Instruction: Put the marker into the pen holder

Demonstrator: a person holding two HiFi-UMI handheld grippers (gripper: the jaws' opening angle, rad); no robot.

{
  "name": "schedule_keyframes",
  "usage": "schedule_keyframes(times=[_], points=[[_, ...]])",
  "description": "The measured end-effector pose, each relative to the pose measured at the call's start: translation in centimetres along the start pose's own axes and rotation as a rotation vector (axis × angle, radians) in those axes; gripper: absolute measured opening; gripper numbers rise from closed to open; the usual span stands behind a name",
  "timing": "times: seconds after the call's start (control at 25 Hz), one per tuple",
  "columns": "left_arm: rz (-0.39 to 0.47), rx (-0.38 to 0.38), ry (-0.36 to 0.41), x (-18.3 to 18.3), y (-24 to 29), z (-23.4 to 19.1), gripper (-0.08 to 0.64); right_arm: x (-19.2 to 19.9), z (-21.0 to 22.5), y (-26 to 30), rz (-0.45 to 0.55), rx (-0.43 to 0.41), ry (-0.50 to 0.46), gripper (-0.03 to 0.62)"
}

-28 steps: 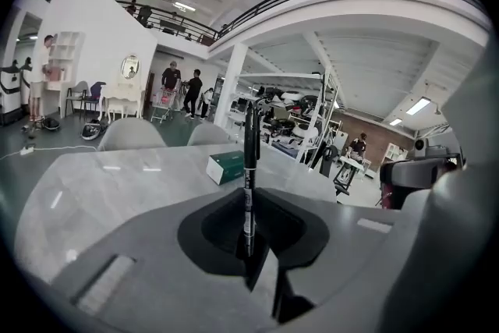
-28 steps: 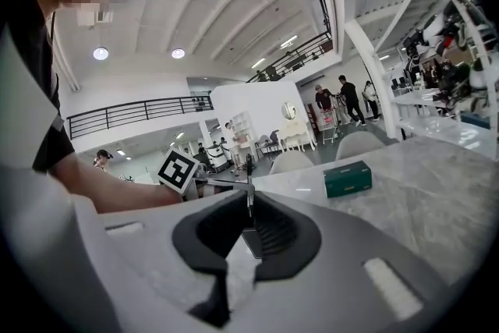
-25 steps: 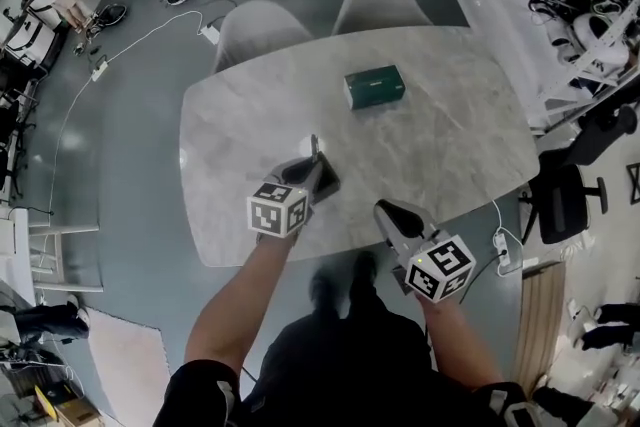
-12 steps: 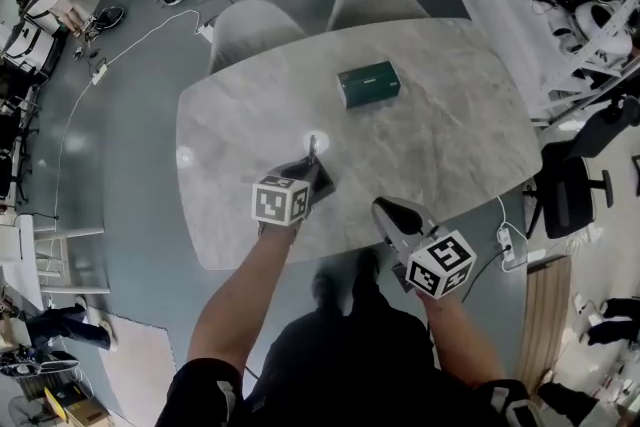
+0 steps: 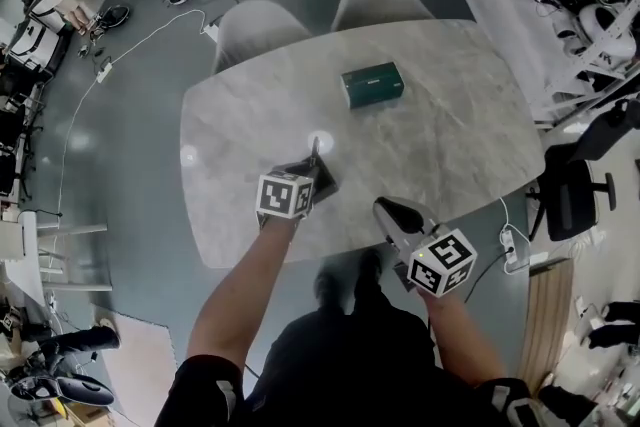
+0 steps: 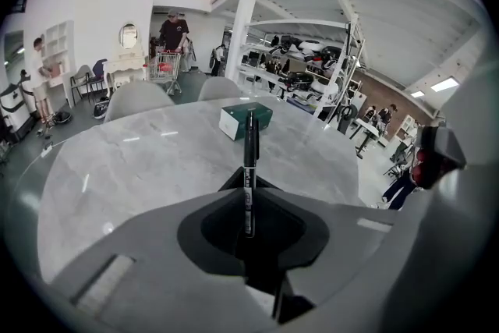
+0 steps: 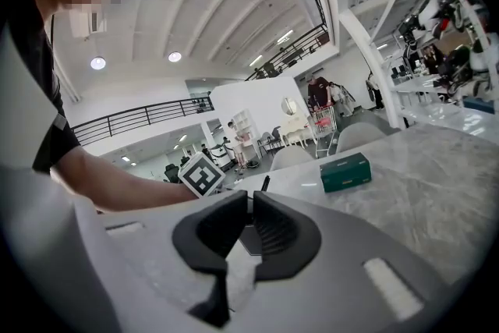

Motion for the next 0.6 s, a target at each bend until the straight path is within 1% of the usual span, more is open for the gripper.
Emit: schedule_keyframes(times=[0.08,0.24,0.32,0.44,0.48,0.6], points=[[-0.014,-0.003,0.019,-0.1,0.0,0.1,0.048,0.0,-0.1,-0.1,-0.001,-0.001,0.005,0.025],[-0.046,-0.024,0.084,0.0,0.6,0.3,0.047,0.4,0.0,-0.2,0.000,0.003,0.006,0.025],[-0.059,-0.038,0.084,-0.1,0.7,0.2,0.048,0.6,-0.2,-0.2,-0.003,-0.001,0.002,0.025],[-0.076,-0.060,0.052,-0.3,0.8,0.2,0.048,0.8,-0.5,-0.5,-0.007,-0.006,0.000,0.025],[-0.083,-0.069,0.051,-0.4,0.8,0.2,0.048,0.9,-0.6,-0.6,-0.007,-0.006,0.002,0.025],[-0.096,-0.102,0.089,-0.3,1.1,0.2,0.050,1.2,-0.9,-0.7,-0.008,-0.005,0.013,0.025]])
Point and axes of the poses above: the fingertips, and each gripper's own axes: y forward along the fingers, z to its right, x out of its underside, the point moved 10 cm from there along -y, backward along the fingers, and after that the axes turned 1 degree about z, right-handed, at the moved point
